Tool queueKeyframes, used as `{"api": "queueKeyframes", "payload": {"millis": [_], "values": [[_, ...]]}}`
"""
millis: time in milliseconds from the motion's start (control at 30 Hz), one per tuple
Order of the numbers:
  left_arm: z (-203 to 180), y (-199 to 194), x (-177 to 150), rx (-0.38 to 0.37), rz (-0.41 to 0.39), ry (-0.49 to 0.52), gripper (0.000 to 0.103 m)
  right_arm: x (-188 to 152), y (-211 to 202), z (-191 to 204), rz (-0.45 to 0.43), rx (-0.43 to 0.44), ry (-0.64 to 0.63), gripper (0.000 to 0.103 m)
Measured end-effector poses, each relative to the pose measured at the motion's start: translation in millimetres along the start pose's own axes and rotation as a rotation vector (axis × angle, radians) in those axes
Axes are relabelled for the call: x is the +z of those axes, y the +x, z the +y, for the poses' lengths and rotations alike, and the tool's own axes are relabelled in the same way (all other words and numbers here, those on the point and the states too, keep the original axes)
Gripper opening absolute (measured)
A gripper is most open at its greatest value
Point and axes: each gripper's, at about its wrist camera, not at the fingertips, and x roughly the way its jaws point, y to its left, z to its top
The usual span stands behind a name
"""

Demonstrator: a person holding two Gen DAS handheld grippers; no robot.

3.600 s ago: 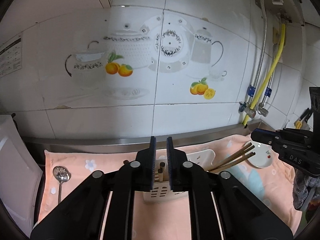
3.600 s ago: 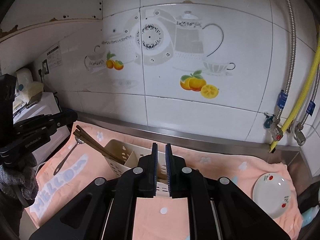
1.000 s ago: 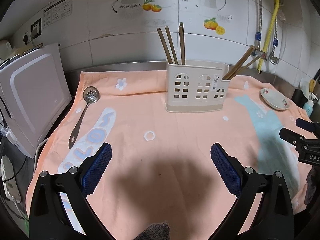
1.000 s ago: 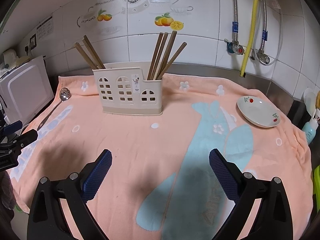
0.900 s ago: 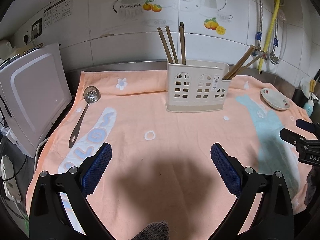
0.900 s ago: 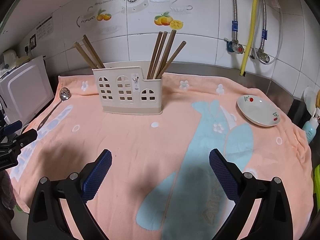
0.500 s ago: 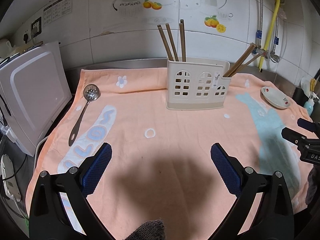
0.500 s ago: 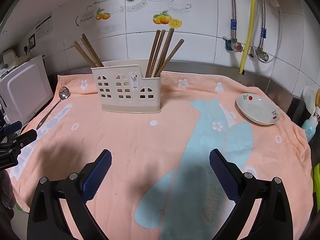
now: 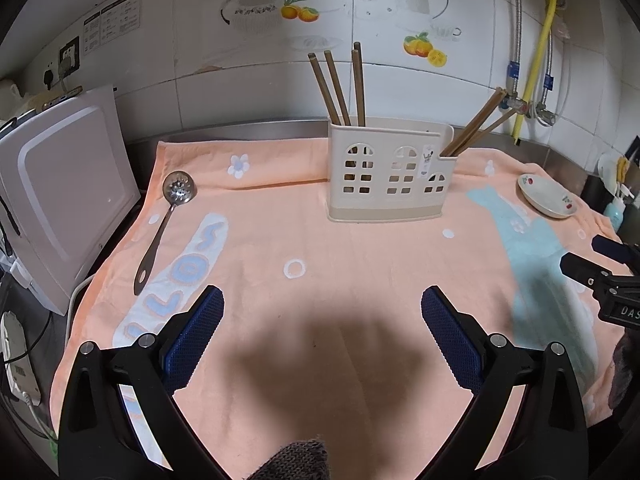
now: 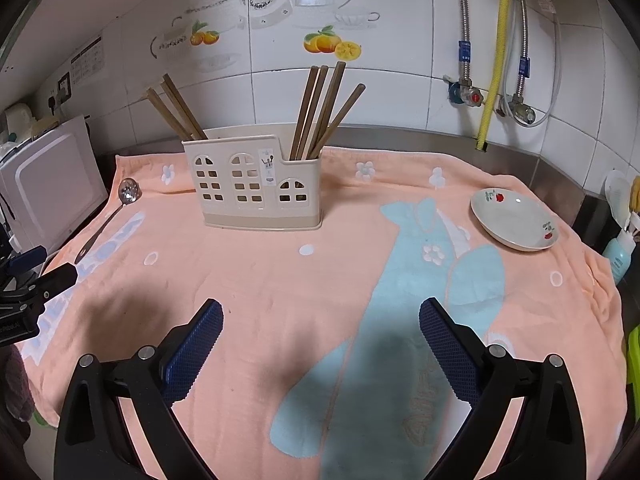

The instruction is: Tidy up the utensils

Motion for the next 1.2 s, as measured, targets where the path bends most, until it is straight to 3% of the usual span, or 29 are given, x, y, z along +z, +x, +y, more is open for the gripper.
{"api": "queueKeyframes", "payload": {"millis": [1200], "values": [[-10.8,-15.4,3.0,-0.056,-0.067,0.016,0.098,3.9,-19.1,7.2,-0.068,0.027,-0.002,0.096]]}}
